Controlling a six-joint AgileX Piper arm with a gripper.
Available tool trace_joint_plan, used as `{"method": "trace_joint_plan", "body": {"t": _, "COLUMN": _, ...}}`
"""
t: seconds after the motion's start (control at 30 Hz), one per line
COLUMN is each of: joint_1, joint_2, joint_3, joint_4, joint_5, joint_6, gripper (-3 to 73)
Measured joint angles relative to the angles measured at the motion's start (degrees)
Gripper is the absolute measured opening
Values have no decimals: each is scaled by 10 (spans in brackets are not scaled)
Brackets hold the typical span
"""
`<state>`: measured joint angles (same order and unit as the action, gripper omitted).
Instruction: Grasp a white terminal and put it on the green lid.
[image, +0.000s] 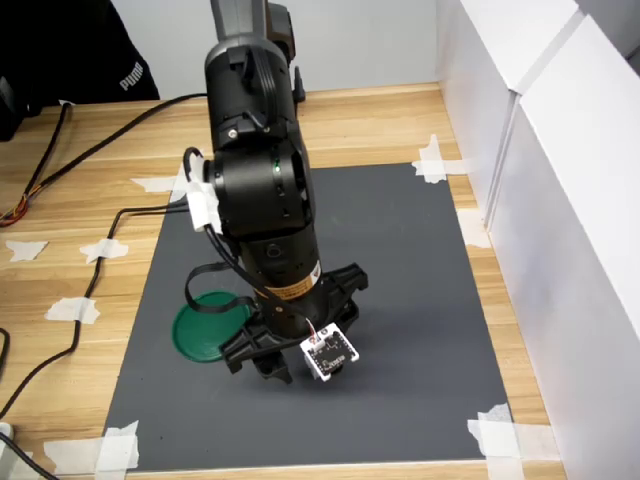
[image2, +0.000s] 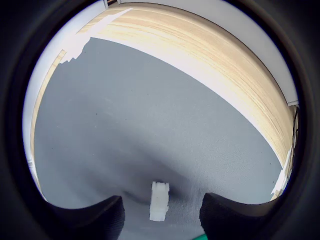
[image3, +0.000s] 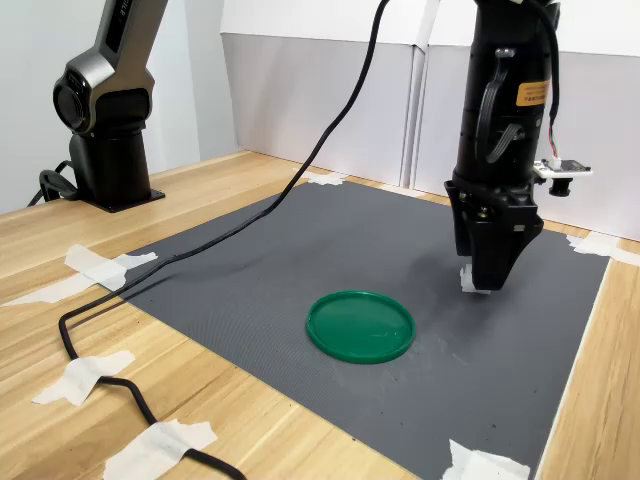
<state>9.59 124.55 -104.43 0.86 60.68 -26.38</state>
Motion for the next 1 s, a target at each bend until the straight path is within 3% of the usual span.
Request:
{"method": "trace_joint_plan", "body": {"t": 0.53, "joint_1": 0, "joint_2": 19, "joint_3": 0, "joint_4": -4, "joint_5": -15, "joint_6": -5, "gripper": 627}}
{"method": "trace_joint_plan", "body": {"t": 0.63, "joint_1": 0, "joint_2": 21, "joint_3": 0, "joint_4": -4, "joint_5": -16, "joint_6": -5, "gripper": 597}}
{"method": "trace_joint_plan", "body": {"t": 0.83, "joint_1": 0, "joint_2": 23, "joint_3": 0, "joint_4": -4, "joint_5": -13, "joint_6": -5, "gripper": 402}}
{"method": "trace_joint_plan", "body": {"t": 1.0, "joint_1": 8, "joint_2": 23, "joint_3": 0, "joint_4": -9, "joint_5": -7, "joint_6": -6, "gripper": 124}}
